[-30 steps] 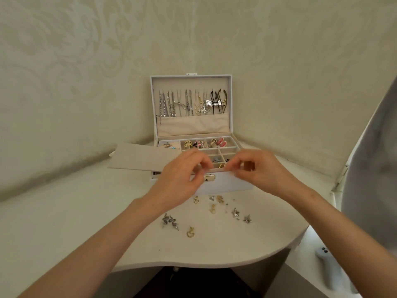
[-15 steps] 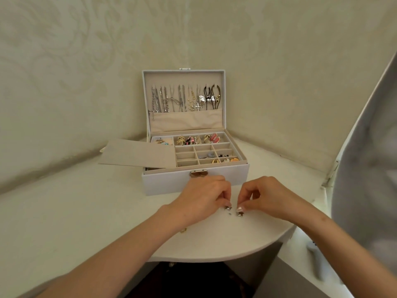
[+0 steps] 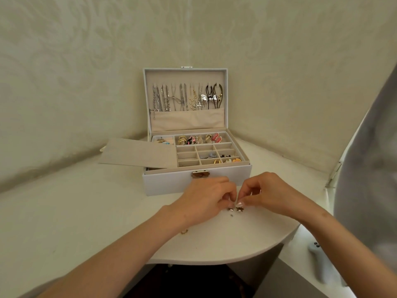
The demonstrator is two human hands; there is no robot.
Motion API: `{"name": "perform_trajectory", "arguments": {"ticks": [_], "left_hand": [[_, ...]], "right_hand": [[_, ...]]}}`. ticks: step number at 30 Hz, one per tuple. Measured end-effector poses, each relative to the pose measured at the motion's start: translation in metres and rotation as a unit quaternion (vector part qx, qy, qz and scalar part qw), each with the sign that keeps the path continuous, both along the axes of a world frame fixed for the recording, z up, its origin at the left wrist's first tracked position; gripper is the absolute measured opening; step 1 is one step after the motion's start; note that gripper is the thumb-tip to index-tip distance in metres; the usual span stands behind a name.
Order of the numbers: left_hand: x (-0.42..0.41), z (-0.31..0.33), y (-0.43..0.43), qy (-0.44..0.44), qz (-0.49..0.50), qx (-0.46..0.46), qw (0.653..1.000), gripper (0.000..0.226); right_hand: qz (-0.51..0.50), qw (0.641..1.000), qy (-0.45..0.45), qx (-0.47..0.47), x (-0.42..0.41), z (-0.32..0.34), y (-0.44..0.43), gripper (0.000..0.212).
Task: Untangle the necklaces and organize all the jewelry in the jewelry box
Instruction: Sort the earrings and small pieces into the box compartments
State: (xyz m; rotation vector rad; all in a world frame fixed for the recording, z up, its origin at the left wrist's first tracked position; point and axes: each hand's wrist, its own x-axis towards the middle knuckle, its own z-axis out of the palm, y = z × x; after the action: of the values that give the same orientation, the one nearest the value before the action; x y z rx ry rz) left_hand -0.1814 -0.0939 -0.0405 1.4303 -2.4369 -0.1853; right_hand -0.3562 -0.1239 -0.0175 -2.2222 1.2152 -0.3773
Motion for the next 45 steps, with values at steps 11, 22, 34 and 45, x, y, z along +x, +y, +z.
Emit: {"name": "perform_trajectory", "arguments": {"ticks": [11, 22, 34, 45], "left_hand": [[0.008, 0.014, 0.001, 0.047, 0.006, -0.058, 0.997, 0.006], [0.078, 0.063, -0.044, 0.063, 0.239, -0.060, 0.967, 0.015], [0.091, 0.043, -0.054, 0.050, 0.246, -0.050, 0.967, 0.008], [0.099, 0.035, 0.023, 0.093, 0.226, -0.097, 0.965, 0.017]], "right_hand": [[0.013, 0.994, -0.106, 0.018, -0.002, 0.007, -0.007, 0.020], [-0.046, 0.981, -0.167, -0.093, 0.089, 0.033, -0.060, 0.012], [-0.046, 0.991, -0.052, -0.113, 0.112, 0.022, -0.071, 0.009], [0.047, 0.986, -0.109, -0.117, 0.091, 0.020, -0.008, 0.004]]}}
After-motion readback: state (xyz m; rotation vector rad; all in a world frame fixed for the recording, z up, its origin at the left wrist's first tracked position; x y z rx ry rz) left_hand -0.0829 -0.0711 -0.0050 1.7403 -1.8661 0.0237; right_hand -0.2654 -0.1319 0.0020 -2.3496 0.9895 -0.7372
